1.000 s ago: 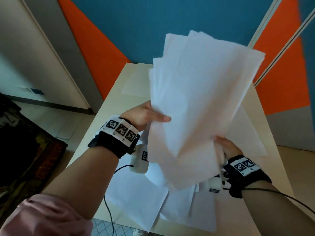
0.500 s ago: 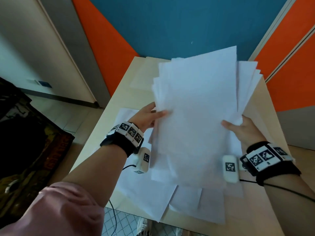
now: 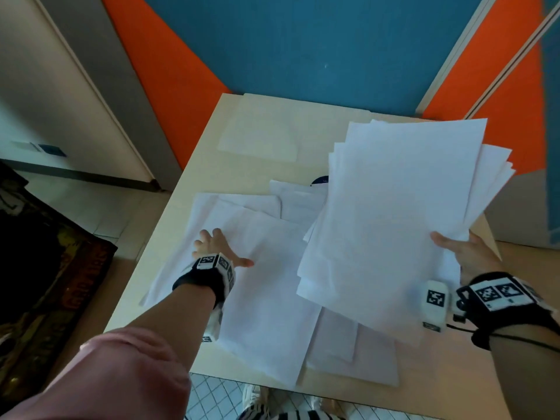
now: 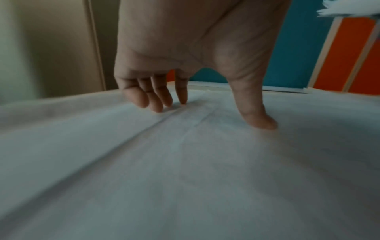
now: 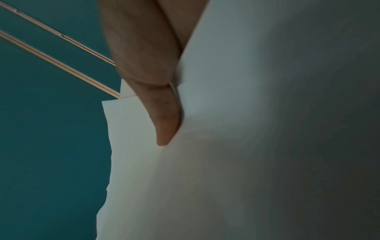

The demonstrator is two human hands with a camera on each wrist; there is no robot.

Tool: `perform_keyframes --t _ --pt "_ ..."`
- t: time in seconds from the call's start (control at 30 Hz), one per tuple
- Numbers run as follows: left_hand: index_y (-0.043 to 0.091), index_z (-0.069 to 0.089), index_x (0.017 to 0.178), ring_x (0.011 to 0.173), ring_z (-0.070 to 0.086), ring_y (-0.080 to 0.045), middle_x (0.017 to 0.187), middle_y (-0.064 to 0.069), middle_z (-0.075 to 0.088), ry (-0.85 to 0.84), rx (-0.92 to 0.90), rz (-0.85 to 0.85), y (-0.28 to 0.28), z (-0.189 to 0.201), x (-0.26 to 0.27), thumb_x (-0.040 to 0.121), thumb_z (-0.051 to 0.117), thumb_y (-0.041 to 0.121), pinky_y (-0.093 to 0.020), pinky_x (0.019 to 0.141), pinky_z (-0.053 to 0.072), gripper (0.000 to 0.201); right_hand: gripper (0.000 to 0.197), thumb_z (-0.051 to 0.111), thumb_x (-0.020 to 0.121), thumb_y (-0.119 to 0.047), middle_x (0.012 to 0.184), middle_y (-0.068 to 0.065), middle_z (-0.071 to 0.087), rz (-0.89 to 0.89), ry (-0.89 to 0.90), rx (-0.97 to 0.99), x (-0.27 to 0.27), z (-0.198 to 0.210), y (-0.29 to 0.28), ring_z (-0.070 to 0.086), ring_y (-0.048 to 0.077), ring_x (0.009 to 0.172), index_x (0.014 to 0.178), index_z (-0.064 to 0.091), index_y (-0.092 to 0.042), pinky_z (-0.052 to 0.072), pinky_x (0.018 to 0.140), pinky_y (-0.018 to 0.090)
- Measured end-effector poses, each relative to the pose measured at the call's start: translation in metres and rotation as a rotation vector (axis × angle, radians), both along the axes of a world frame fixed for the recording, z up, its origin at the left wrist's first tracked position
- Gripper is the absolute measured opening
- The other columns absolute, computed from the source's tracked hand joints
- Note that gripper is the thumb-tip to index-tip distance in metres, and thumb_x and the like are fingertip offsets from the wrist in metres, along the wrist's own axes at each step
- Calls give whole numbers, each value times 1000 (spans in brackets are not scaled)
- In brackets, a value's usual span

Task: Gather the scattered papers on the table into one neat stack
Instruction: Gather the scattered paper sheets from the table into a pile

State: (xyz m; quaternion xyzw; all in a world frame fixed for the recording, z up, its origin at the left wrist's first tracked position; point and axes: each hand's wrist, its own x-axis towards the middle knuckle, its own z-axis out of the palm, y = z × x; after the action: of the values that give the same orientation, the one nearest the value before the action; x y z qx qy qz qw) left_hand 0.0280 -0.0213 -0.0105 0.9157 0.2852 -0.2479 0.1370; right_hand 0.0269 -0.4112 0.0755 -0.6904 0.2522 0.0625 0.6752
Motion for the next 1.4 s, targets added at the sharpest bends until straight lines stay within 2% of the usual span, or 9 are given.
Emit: perform_keyframes --t 0.23,0.47,0.6,0.83,0.93,1.13,1.2,1.3,1.4 --pt "18 6 150 141 12 -43 153 -26 7 -57 20 253 27 -3 -2 53 74 68 -62 108 22 129 99 90 15 -50 79 -8 75 66 48 16 -5 -10 -10 62 19 91 105 63 -18 46 86 38" --pt "7 33 136 129 36 -35 138 -19 39 -92 23 191 17 2 3 55 76 63 -50 104 30 107 114 86 -2 -53 86 -4 74 67 67 19 -10 -11 -8 61 19 92 104 62 -18 46 84 37" --pt "18 17 142 116 40 -34 129 -18 35 -88 40 139 -2 0 -6 47 76 67 -46 88 43 122 104 90 27 -49 96 -4 64 78 82 2 -12 -9 -5 59 25 104 119 56 -16 39 98 41" --pt "10 32 132 125 40 -33 134 -15 41 -107 -22 167 -12 7 2 55 82 50 -48 96 39 101 96 92 28 -45 109 9 67 59 107 23 -16 -12 -10 60 19 89 113 60 -12 44 90 40" --pt "14 34 127 116 42 -35 126 -17 40 -195 -66 180 -15 6 -1 55 81 53 -48 87 44 95 103 88 -1 -53 93 0 70 70 104 11 -15 -17 -21 61 20 90 95 63 -22 46 86 39" --pt "24 -2 148 118 44 -31 132 -16 37 -57 10 8 -43 4 -15 47 79 64 -44 92 40 136 97 91 12 -50 98 0 64 71 104 18 -19 -9 -18 60 19 90 100 63 -19 43 90 39" --pt "13 9 146 125 40 -29 136 -12 40 -18 24 4 -49 1 -17 48 79 64 -43 97 37 131 80 88 50 -38 97 0 63 49 118 22 -22 -3 -15 59 18 88 118 59 -9 43 91 39" --pt "7 34 134 127 41 -28 135 -10 43 -36 -35 43 -47 3 -12 54 81 55 -45 99 37 105 101 91 29 -47 98 0 64 39 116 6 -21 -2 -16 59 18 91 117 57 -11 41 94 40" --pt "7 51 119 114 51 -30 124 -12 49 -109 -133 14 -44 5 -7 66 78 33 -39 88 46 65 79 85 51 -31 105 5 64 40 133 34 -20 2 -18 58 17 89 121 55 -10 39 100 43"
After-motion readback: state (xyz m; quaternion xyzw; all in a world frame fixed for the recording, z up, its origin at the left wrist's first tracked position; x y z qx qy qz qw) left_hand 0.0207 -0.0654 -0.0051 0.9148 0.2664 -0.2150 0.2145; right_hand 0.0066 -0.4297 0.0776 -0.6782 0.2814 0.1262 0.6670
